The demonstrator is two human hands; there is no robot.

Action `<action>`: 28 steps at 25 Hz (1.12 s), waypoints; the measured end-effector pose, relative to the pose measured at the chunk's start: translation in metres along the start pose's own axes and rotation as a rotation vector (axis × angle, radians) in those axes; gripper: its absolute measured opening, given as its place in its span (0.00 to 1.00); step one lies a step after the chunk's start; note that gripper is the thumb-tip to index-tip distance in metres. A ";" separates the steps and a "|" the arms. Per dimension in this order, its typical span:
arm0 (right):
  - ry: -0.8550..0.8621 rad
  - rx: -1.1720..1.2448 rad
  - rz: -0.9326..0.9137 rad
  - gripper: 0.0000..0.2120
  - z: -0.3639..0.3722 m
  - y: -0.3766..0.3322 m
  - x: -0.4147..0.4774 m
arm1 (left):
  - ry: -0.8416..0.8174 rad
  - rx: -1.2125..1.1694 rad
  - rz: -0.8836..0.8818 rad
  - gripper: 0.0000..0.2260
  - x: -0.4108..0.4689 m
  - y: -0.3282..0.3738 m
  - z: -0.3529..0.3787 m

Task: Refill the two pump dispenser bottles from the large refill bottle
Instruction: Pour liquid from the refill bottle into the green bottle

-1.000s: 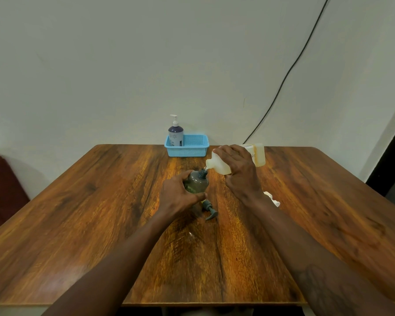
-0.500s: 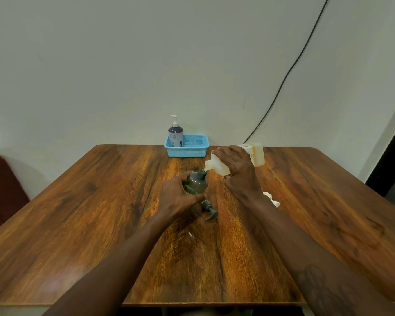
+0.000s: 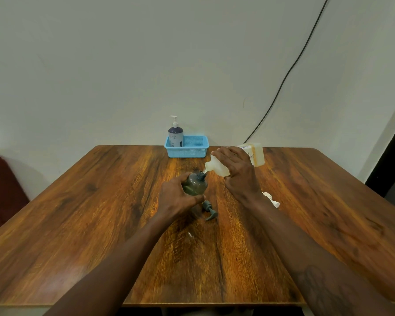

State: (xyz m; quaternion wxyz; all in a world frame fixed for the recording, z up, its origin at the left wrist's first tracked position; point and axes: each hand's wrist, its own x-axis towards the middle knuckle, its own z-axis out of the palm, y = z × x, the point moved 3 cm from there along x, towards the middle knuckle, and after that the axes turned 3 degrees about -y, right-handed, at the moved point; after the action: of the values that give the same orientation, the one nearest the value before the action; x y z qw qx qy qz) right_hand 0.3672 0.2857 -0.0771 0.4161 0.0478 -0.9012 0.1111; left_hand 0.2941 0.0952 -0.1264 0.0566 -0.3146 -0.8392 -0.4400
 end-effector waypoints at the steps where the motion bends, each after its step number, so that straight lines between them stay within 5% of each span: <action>1: 0.000 -0.002 -0.003 0.37 0.000 0.000 0.000 | -0.001 0.000 -0.001 0.34 -0.001 0.001 0.000; 28: -0.013 -0.021 -0.035 0.37 -0.002 0.000 0.001 | -0.008 0.034 -0.026 0.36 0.000 0.003 0.001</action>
State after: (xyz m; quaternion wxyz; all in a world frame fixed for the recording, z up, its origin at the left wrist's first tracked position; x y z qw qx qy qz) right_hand 0.3676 0.2862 -0.0750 0.4125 0.0600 -0.9041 0.0941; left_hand 0.2959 0.0969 -0.1250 0.0529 -0.3046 -0.8506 -0.4253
